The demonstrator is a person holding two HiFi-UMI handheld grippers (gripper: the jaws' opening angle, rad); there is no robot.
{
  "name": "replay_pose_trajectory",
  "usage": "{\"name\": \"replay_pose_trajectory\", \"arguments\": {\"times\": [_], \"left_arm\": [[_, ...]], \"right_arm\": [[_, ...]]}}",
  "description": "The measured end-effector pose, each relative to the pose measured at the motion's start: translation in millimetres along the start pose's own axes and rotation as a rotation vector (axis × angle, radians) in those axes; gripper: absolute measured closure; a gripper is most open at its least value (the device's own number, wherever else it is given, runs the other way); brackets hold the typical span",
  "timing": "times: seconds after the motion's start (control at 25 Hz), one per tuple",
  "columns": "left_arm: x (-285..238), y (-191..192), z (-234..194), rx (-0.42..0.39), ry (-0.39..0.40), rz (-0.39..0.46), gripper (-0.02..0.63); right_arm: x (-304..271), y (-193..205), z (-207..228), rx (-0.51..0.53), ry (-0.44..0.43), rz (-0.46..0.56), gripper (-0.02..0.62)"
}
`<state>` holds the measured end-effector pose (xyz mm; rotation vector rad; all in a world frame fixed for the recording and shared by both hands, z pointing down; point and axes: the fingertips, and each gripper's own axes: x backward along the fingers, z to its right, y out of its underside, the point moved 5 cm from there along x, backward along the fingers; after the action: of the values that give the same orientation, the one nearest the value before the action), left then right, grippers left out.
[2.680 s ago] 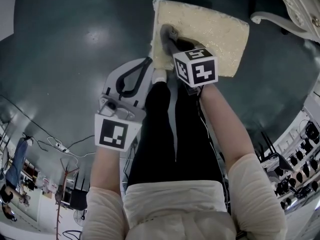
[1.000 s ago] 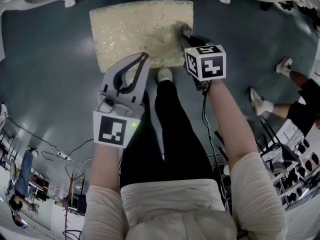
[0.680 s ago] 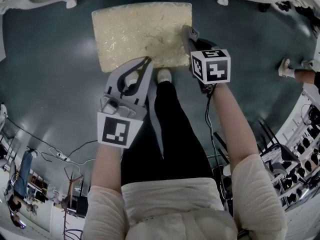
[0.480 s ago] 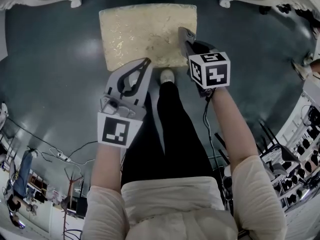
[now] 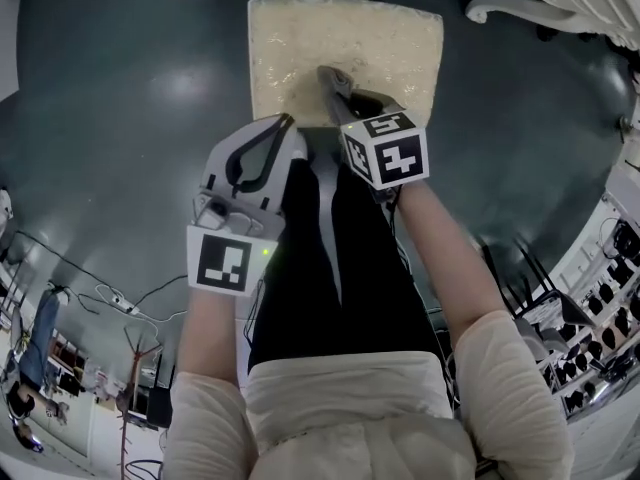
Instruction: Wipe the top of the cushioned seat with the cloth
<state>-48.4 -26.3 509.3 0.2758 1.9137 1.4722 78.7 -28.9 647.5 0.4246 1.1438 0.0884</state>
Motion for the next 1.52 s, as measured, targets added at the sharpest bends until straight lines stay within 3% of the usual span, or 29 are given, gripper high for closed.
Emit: {"name": "replay_pose_trajectory", "arguments": {"times": [0.32, 0.6, 1.0, 1.52], "left_arm": [[39.7, 28.0, -47.9, 0.045, -0.062, -0.016, 0.603], [51.7, 47.2, -62.8, 0.062, -0.073, -0.033, 0.603], [41.3, 45.6, -57.7, 0.052, -0.051, -0.034, 0.603], [-1.4, 31.1, -10.5, 0.027, -0.003, -0.029, 0.603]], "right_arm": [[-49.1, 1.9, -73.5, 0.006, -0.104, -0.058, 0.568], [-76.4, 1.1, -94.9, -0.036, -0.114, -0.055, 0.568], [-70.6, 3.1, -75.7, -0.049, -0.115, -0.059, 0.568], [-38.1, 19.7, -15.1, -0.036, -0.072, -0.046, 0.568]]}}
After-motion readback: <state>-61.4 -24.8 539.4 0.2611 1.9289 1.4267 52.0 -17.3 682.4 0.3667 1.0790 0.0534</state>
